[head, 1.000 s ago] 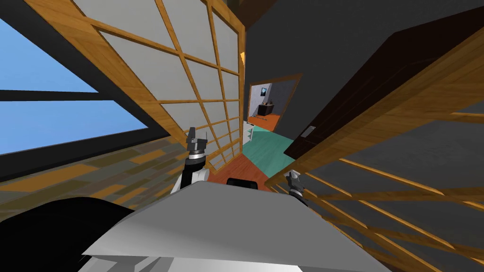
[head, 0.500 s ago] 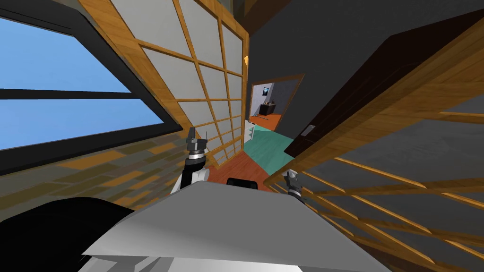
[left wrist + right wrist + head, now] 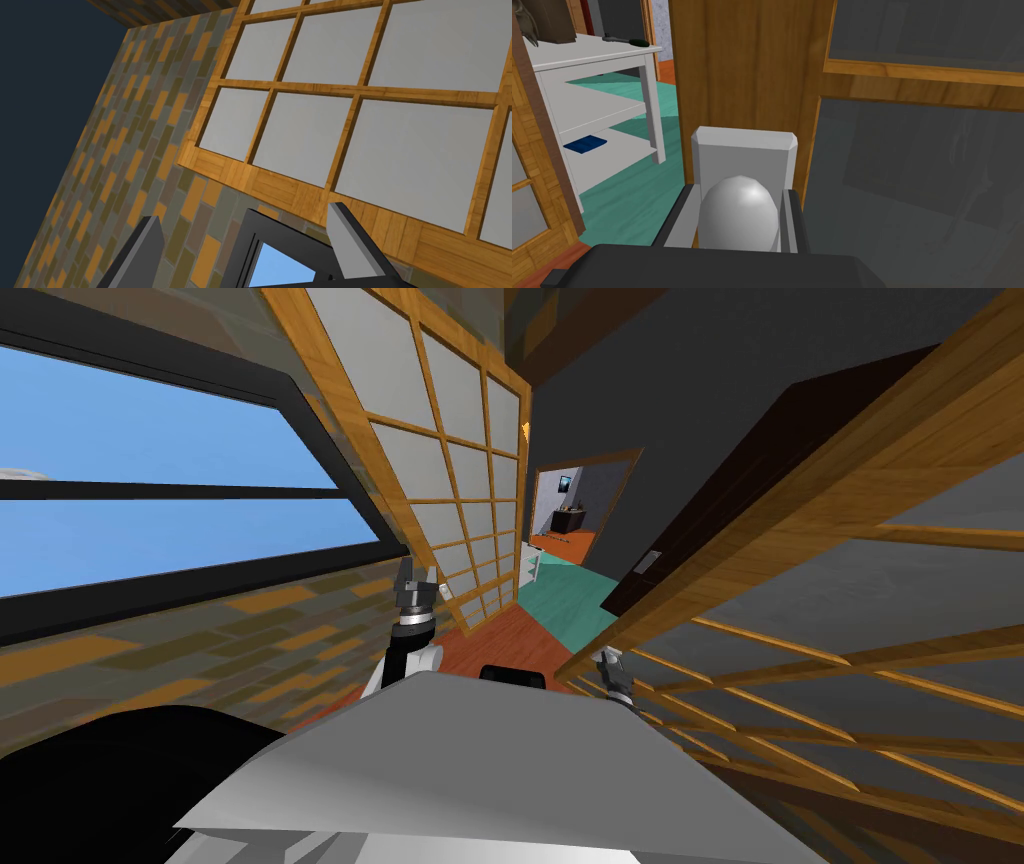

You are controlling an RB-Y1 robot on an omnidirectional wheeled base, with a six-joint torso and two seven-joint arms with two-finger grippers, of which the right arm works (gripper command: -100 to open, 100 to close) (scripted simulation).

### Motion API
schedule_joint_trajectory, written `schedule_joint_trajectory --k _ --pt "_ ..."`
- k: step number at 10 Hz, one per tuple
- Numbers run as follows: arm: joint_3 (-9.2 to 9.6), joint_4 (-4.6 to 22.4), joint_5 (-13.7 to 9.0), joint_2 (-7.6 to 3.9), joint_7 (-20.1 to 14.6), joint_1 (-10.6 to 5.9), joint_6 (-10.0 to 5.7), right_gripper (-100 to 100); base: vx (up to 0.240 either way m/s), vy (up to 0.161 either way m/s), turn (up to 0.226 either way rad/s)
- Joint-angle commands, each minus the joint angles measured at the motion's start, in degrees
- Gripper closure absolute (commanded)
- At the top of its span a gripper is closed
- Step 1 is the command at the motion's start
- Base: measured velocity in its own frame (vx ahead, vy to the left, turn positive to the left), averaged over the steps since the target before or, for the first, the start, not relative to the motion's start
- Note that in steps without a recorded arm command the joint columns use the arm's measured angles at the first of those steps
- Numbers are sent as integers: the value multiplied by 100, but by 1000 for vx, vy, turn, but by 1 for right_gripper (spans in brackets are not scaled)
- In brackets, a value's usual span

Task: Pull the door open

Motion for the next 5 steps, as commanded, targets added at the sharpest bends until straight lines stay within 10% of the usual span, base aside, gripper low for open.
schedule_joint_trajectory --k 1,5 --pt "106 -35 66 -52 -53 48 -62 100 -172 -7 53" --pt "454 -152 284 -222 -228 205 -265 100 -221 -28 62"
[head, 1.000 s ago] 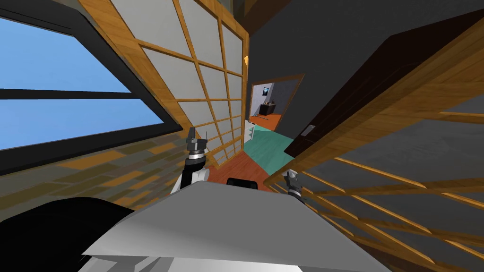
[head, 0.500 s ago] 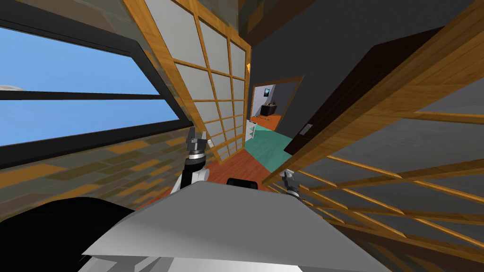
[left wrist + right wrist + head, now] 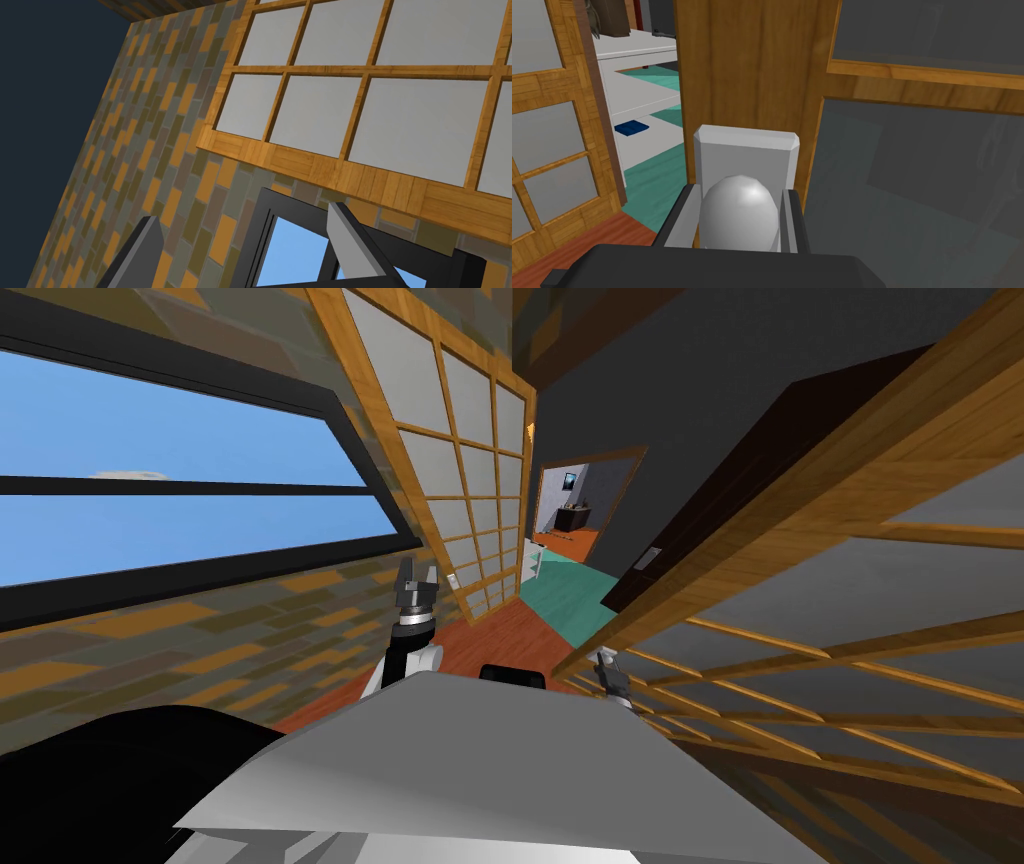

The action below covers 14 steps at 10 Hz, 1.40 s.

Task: Pull the door open

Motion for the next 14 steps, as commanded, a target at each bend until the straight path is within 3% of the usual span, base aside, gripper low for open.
schedule_joint_trajectory --k 1,2,3,9,11,12,14 --pt "154 8 96 -55 -88 69 -116 100 -236 -3 53" --pt "237 -20 148 -96 -130 107 -165 100 -225 -35 43" --pt "176 5 115 -70 -98 62 -135 100 -108 -17 12" --pt "572 129 361 -310 -426 212 -555 100 -221 -36 118" --pt "656 158 415 -369 -501 240 -652 100 -222 -21 81" --pt "632 159 402 -346 -479 215 -619 100 -103 -10 13" --pt "729 278 456 -399 -589 204 -741 100 -194 -36 165"
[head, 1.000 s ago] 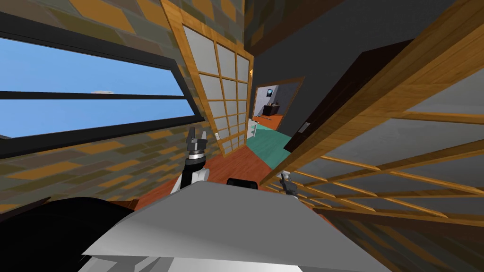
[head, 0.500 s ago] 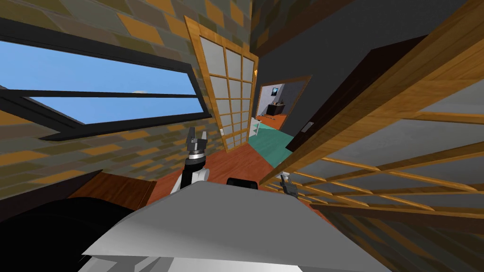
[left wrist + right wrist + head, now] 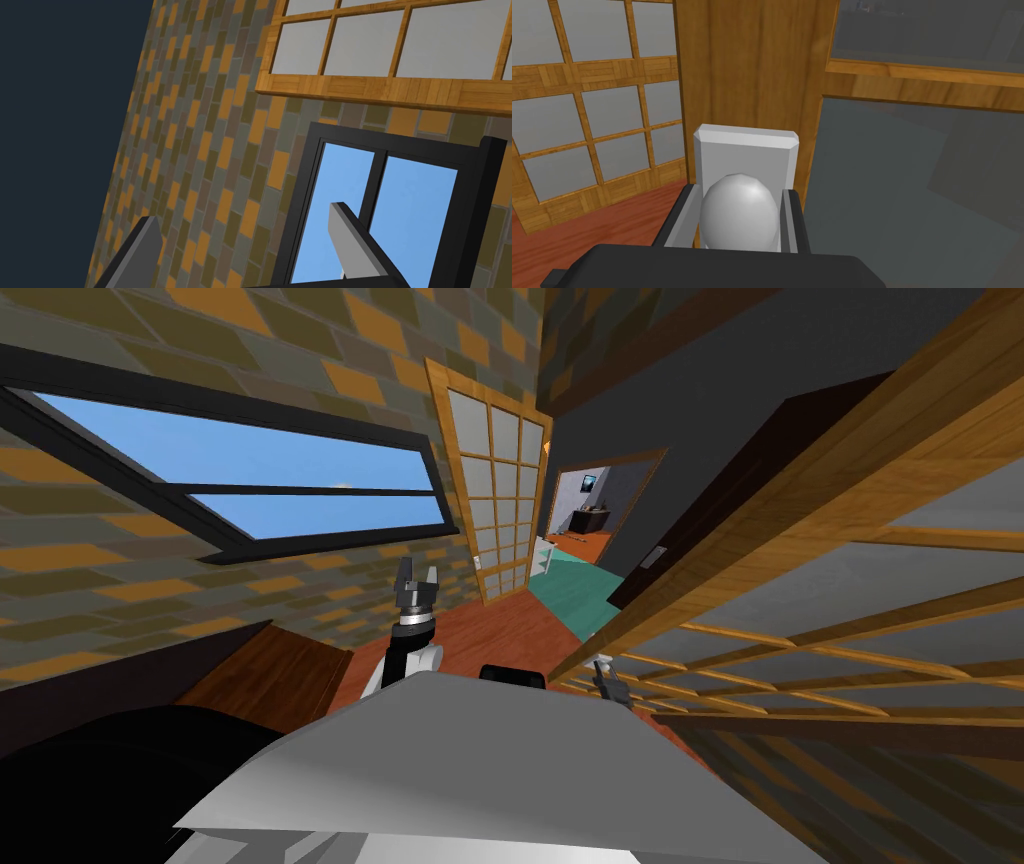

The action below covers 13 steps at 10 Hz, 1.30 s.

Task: Pull the door open

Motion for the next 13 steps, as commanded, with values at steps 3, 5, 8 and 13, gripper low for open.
schedule_joint_trajectory --k 3,5,8,13 --pt "117 157 67 -80 -150 -26 -174 100 -209 -32 116" --pt "177 244 101 -127 -231 -46 -267 100 -211 -18 133" --pt "260 365 148 -193 -344 -75 -398 100 -207 -42 108" --pt "335 481 192 -231 -430 -125 -476 100 -169 -38 111"
